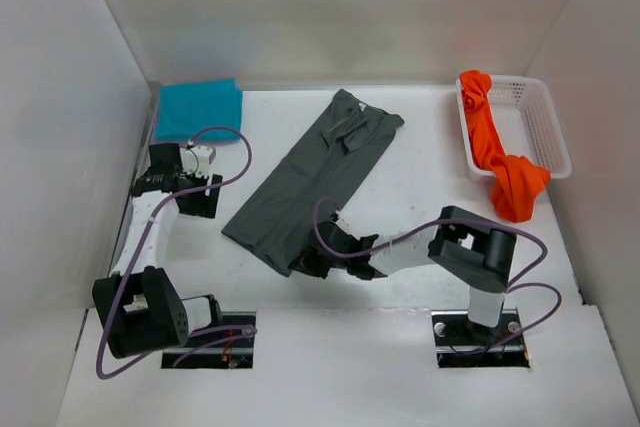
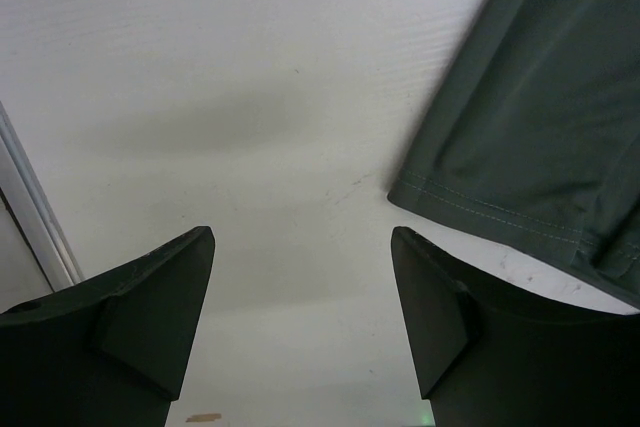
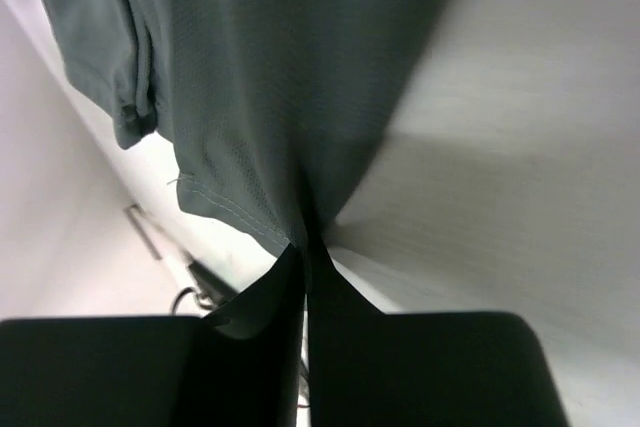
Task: Fold and stack the t-shirts
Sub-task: Rotate the tshirt 90 degrees
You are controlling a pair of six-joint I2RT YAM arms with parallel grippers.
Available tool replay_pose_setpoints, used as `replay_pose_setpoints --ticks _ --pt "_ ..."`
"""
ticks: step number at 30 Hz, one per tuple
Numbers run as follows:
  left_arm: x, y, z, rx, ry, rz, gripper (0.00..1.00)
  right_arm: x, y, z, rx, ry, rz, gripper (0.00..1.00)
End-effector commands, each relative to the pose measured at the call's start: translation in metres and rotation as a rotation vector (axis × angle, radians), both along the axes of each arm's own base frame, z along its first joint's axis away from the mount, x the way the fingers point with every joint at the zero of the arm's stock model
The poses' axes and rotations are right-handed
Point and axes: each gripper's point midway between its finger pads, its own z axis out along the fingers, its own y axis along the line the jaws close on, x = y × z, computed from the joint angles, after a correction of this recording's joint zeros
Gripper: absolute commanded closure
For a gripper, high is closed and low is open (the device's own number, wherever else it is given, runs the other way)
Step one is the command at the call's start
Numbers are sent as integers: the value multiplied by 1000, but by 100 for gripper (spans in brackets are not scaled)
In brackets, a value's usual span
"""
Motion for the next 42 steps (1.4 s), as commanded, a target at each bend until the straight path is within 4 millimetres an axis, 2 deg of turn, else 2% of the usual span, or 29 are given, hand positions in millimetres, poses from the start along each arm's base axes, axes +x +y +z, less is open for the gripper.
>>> replay_pose_setpoints --ticks 1,4,7,10,13,15,18,20,22,24,28,33,37,40,42 --pt "0 -11 15 8 -48 -70 30 -10 -27 -19 -17 57 -54 98" --pt "-1 -37 25 58 -86 -232 30 -23 -55 -22 -25 63 -66 99" --pt "-5 -77 32 124 -132 -451 29 -36 -83 -19 -32 58 -62 100" --pt "-19 -119 30 216 -165 -731 28 -61 -113 -22 -53 69 -42 100" --pt "-41 -147 20 353 -188 -1020 28 -78 -140 -20 -63 78 -36 99" --pt "-58 -158 8 444 -188 -1206 28 -85 -157 -19 -82 75 -27 99" --pt "-95 -161 -21 539 -156 -1494 29 -90 -181 -17 -124 58 -22 98" --pt "-119 -161 -37 566 -134 -1648 31 -92 -191 -12 -124 32 -1 94" --pt "-140 -167 -48 551 -141 -1753 32 -87 -194 0 -92 -11 10 78" --pt "-157 -173 -54 530 -183 -1853 30 -83 -195 10 -60 -42 20 66" --pt "-170 -191 -63 530 -263 -1953 28 -81 -198 17 -58 -56 24 54" --pt "-178 -202 -78 490 -195 -1977 31 -87 -188 15 -78 -43 61 52" --pt "-174 -206 -90 478 -165 -1960 34 -89 -178 18 -69 -38 75 52" --pt "-173 -210 -90 463 -171 -1952 42 -91 -174 18 -65 -25 80 53" --pt "-172 -208 -90 461 -162 -1942 53 -94 -169 20 -57 -18 96 56"
